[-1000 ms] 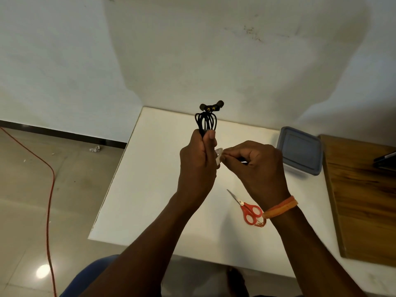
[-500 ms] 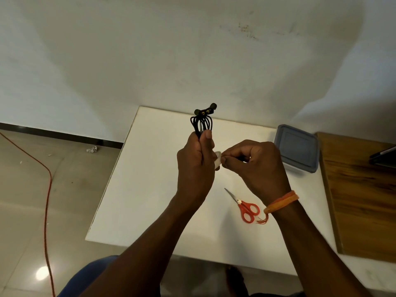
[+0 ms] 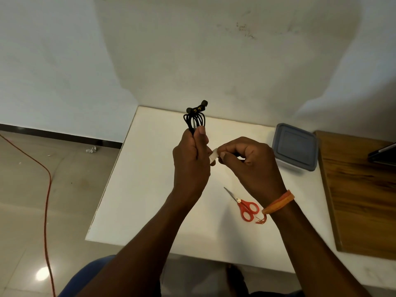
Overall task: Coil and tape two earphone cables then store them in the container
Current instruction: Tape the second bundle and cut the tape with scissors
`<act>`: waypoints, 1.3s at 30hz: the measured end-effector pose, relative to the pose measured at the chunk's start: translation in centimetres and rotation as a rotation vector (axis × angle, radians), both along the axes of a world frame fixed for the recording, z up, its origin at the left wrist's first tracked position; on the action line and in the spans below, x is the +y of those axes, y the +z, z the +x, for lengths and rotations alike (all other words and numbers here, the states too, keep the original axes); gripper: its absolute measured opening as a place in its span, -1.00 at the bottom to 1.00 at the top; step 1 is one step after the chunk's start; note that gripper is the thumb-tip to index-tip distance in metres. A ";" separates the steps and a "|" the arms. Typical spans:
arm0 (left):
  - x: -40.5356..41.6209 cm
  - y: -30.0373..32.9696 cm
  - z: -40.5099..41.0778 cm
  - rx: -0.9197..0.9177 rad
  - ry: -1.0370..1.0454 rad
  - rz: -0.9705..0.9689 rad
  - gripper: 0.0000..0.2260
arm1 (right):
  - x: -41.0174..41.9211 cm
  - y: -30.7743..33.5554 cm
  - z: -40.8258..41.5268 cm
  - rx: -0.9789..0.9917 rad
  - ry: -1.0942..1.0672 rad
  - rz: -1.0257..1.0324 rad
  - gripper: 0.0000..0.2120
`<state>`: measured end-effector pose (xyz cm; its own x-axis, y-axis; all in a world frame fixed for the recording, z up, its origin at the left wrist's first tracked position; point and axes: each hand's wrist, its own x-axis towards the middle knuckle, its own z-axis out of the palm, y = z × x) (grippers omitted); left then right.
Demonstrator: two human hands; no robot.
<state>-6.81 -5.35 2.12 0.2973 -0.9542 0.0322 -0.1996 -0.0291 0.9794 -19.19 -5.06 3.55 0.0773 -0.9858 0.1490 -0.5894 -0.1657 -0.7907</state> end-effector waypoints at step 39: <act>-0.9 0.2 1.7 -0.221 -0.221 -0.013 -0.74 | -2.1 -1.5 -6.0 -0.066 -0.375 0.265 -0.82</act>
